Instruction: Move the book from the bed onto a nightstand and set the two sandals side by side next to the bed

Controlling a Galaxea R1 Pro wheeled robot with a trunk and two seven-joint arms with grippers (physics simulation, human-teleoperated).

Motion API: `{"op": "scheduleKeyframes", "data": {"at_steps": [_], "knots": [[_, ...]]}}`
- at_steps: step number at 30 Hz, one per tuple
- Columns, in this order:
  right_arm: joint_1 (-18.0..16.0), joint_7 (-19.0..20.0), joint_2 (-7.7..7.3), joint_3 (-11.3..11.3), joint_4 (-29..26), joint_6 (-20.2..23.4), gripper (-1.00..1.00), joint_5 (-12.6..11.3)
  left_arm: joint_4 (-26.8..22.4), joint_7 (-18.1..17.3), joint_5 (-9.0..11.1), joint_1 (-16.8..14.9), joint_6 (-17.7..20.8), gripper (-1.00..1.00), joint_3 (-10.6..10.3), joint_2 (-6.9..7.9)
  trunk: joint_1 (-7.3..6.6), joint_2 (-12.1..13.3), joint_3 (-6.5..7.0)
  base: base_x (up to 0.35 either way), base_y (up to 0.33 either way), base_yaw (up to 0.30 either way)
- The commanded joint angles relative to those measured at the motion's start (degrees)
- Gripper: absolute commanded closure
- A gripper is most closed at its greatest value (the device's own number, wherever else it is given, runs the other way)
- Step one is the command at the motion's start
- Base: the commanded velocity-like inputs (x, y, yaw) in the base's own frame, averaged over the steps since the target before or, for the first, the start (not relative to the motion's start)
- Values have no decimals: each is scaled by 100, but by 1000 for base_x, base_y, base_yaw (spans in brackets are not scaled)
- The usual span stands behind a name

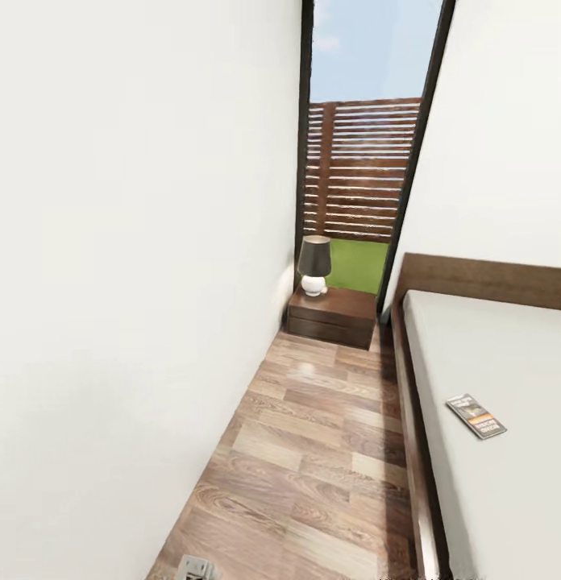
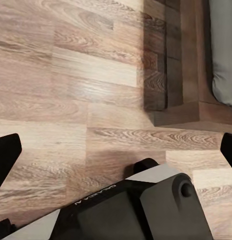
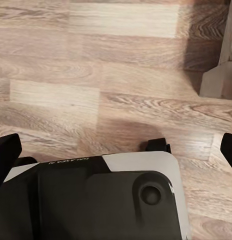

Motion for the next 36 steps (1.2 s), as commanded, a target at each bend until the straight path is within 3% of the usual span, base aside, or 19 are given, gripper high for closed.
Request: {"op": "scheduleKeyframes", "data": {"at_steps": [1, 21, 36], "knots": [[-5, 26, -1, -51, -5, 13, -100, 58, 4, -15, -1, -5, -28, -100, -2, 2, 3, -12, -12, 34, 10, -99], [-5, 26, 0, -53, -5, 16, -100, 55, 4, -12, -1, -4, -29, -100, -2, 2, 3, -12, -12, 196, 50, -9], [-5, 26, -3, -50, -5, 15, -100, 58, 4, -9, -1, -3, -27, -100, -2, 2, 3, -12, -12, 313, 0, -2]]}}
